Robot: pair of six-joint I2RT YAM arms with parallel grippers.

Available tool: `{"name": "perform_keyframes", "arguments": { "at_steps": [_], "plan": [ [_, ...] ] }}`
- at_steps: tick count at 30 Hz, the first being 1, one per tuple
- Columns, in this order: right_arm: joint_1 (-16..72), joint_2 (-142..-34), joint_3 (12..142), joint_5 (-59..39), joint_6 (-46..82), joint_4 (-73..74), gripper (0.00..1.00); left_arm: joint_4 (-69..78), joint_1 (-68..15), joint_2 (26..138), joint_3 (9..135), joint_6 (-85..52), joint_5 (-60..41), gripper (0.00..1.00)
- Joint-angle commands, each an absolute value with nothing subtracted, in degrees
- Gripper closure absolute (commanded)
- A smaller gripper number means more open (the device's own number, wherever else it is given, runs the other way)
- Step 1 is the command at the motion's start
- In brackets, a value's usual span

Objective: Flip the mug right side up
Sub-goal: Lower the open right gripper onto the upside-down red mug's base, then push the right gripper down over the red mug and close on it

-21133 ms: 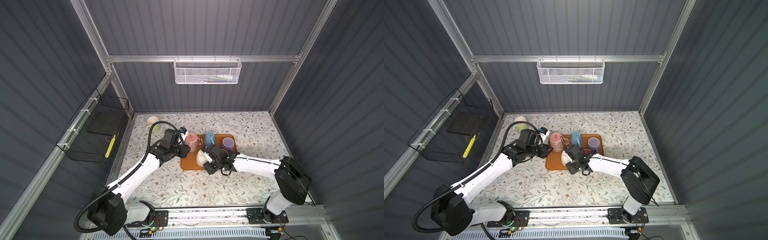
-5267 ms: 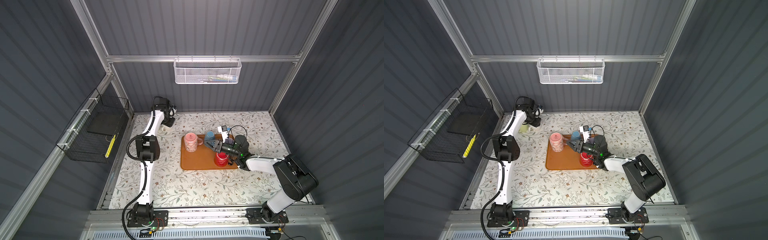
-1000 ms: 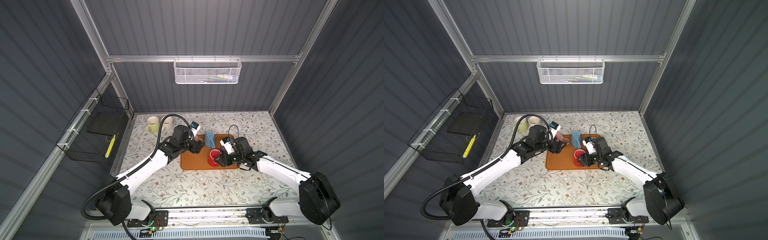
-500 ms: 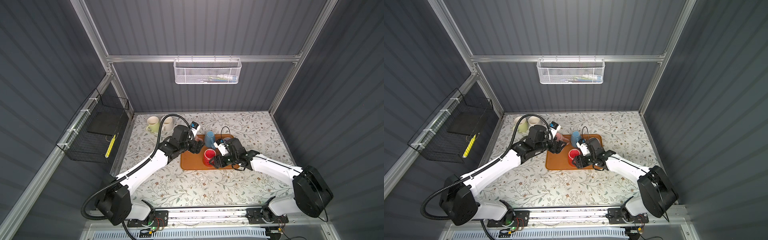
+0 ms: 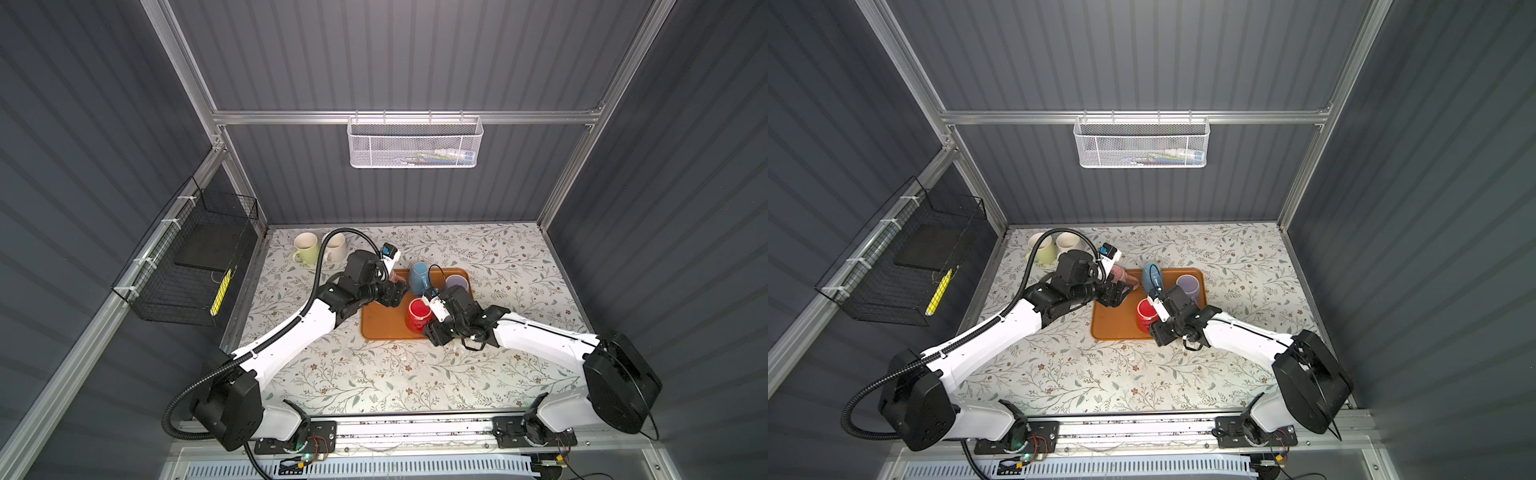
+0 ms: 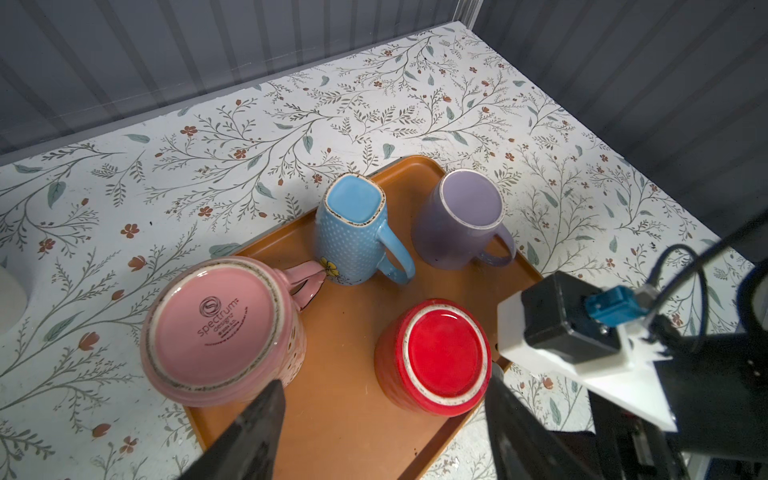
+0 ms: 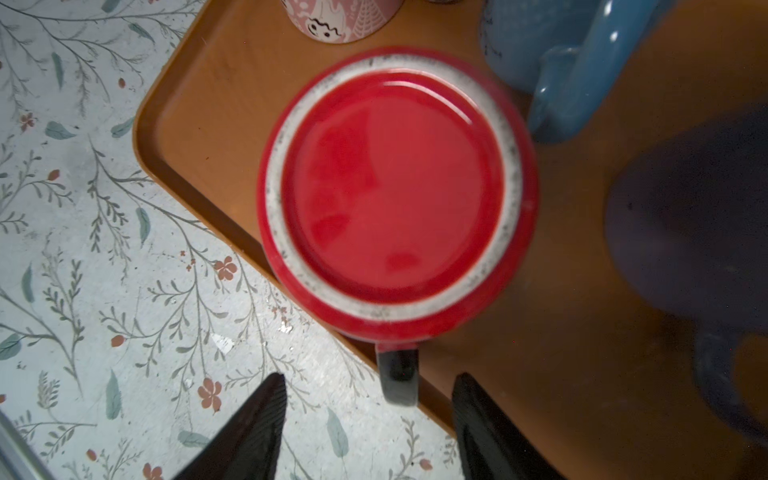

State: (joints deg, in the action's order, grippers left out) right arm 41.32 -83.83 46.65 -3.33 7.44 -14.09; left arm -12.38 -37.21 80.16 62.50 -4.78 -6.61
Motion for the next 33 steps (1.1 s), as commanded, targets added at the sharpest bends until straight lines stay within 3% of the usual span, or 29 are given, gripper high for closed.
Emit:
{"name": "perform_keyframes", "arguments": {
  "at_steps": [1,20,30,33],
  "plan": [
    [41.5,-86.8,47.4,0.9,6.3,-14.1,0.40,-13.4,-37.7,79.5,62.1,-4.8,-6.8,0.24],
    [43.8,-92.3,50.5,1.4,8.7,-12.1,0.75,-13.6,-37.9,79.4,61.9,-4.7,-6.5,0.25],
    [44.3,-95.5,54.4,0.7,9.2,-11.5,0.85,-13.5,-37.9,79.3,61.8,-4.6,-6.3,0.25],
    [44.3,-96.7,55.8,1.7,9.1,-12.6,0.82,-13.7,-37.9,79.1,61.8,-4.5,-6.3,0.25]
  ]
}}
